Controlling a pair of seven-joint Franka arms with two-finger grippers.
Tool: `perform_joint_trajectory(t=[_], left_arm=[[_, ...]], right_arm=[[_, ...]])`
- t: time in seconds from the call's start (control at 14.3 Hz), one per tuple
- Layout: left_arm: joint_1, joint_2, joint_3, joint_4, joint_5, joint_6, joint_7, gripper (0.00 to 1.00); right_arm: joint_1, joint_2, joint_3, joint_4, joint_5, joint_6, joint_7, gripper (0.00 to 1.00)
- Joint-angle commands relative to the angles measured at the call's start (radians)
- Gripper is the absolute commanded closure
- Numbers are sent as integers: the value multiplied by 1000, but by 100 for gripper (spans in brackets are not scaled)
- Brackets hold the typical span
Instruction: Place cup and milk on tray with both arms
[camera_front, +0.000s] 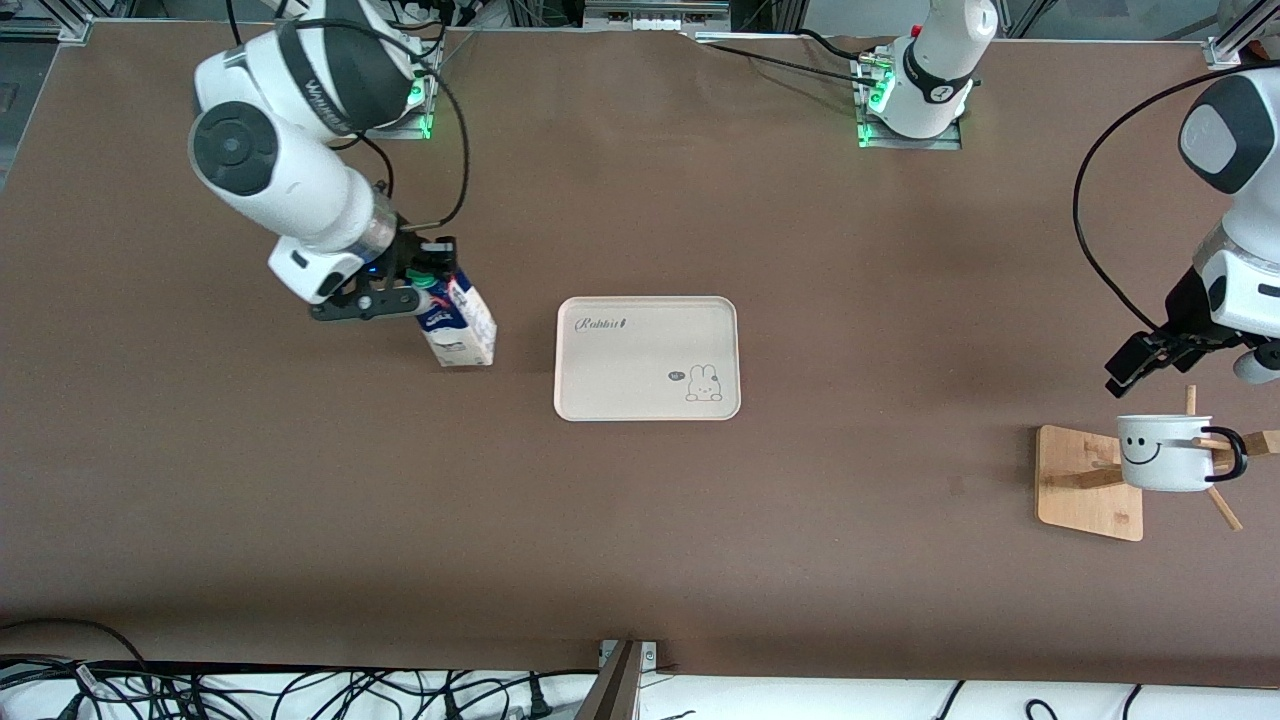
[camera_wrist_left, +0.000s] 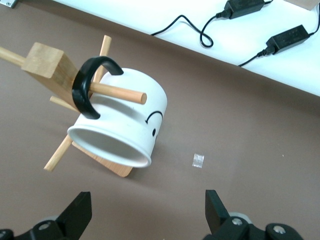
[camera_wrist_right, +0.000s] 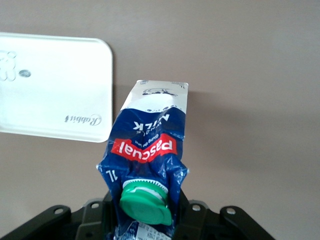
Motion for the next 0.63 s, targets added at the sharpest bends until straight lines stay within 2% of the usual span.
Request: perform_joint_trajectory(t=[0.0, 0.14, 0.28, 0.42, 0.49, 0.56], left_arm=[[18, 66, -10, 3, -41, 125, -2, 0], [27, 79, -10, 5, -70, 135, -4, 0], [33, 102, -10, 14, -155, 136, 1, 0], [45, 128, -10, 40, -194, 136, 27, 0], [45, 131, -10, 41, -199, 135, 27, 9], [45, 131, -10, 41, -199, 135, 29, 38]], right_arm=[[79, 29, -3, 6, 10, 44, 3, 57], [123, 56, -3, 7, 5, 81, -12, 57], [133, 72, -3, 7, 5, 98, -75, 57], [140, 72, -3, 15, 10, 98, -72, 57], [142, 72, -3, 24, 10, 98, -68, 57], [140, 73, -3, 49, 10, 98, -66, 58]])
